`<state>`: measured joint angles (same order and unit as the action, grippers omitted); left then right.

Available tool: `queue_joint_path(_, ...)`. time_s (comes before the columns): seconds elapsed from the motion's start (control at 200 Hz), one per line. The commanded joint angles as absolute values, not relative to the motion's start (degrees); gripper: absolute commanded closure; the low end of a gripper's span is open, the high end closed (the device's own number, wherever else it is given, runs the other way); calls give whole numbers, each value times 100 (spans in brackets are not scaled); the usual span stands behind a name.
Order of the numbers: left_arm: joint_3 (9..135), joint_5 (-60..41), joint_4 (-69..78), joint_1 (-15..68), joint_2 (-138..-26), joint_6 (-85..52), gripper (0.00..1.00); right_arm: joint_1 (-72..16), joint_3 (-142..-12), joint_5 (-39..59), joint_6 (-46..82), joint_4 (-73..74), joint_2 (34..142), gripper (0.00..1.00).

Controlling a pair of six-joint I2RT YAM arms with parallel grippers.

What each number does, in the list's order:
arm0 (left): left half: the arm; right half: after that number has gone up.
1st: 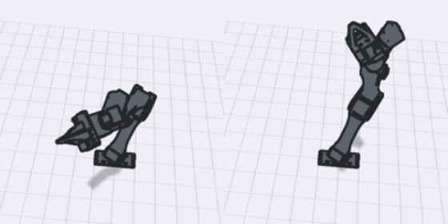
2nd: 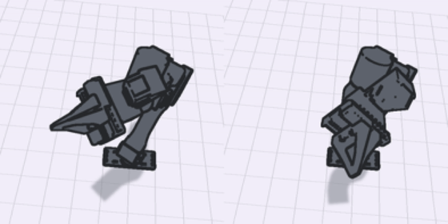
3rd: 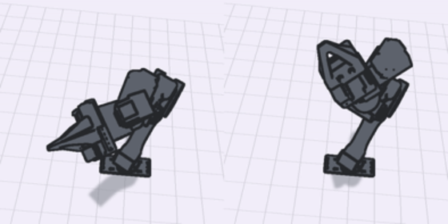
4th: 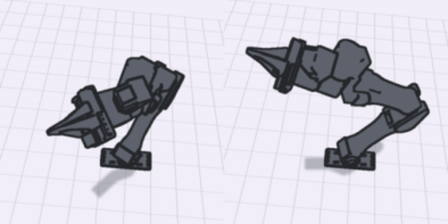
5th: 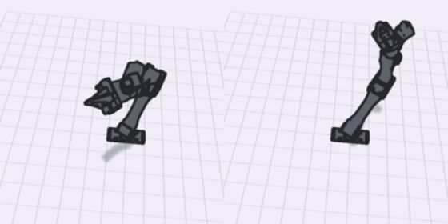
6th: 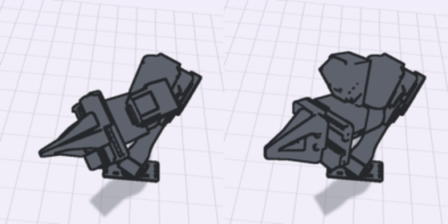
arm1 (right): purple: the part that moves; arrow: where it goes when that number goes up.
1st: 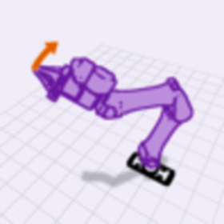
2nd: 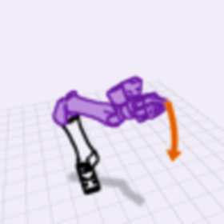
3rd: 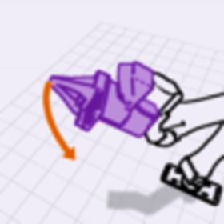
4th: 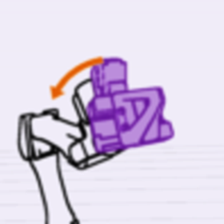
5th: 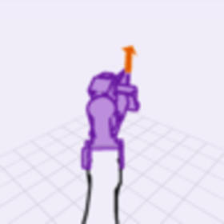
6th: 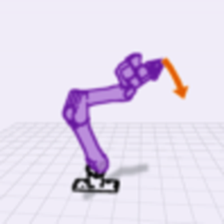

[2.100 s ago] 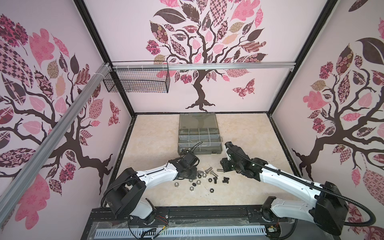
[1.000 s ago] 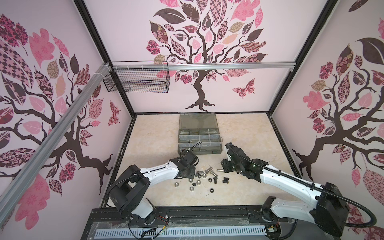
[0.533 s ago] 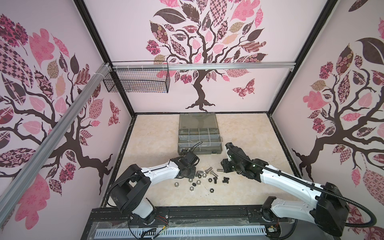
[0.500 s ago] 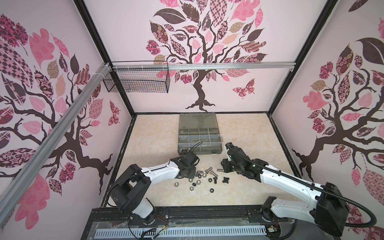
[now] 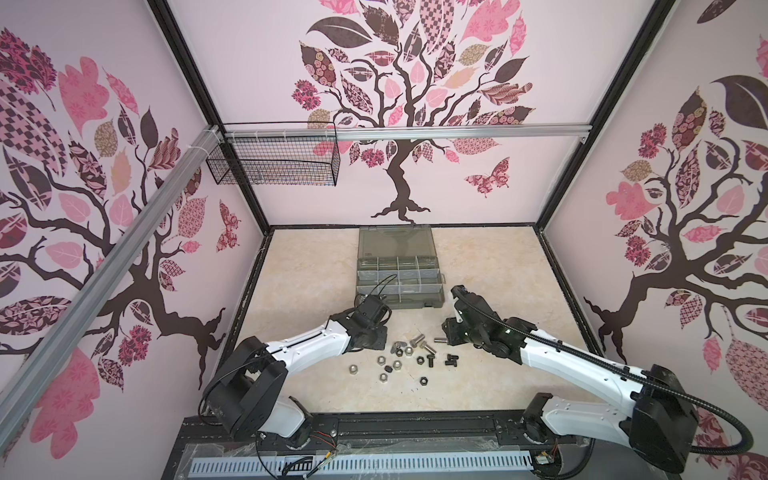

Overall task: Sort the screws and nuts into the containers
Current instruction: 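Carry the wing nut with the left gripper into the near box compartment and release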

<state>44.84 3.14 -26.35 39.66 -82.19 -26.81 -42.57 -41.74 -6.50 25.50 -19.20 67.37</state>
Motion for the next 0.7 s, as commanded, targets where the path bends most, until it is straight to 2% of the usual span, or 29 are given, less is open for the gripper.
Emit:
queue_joint_path(0.0, 5092, 262, -2729, 3776, -8033, -2333, 81, -4233, -4462, -782, 2488, -2152, 6670, 66)
queue_joint_path(0.395, 6642, 186, -2909, 2980, -9206, -1457, 81, -4228, -4623, -878, 2496, -2340, 6592, 67)
queue_joint_path(0.695, 7092, 0, -2839, 2609, -9889, -1305, 80, -4234, -4565, -997, 2540, -2478, 6432, 67)
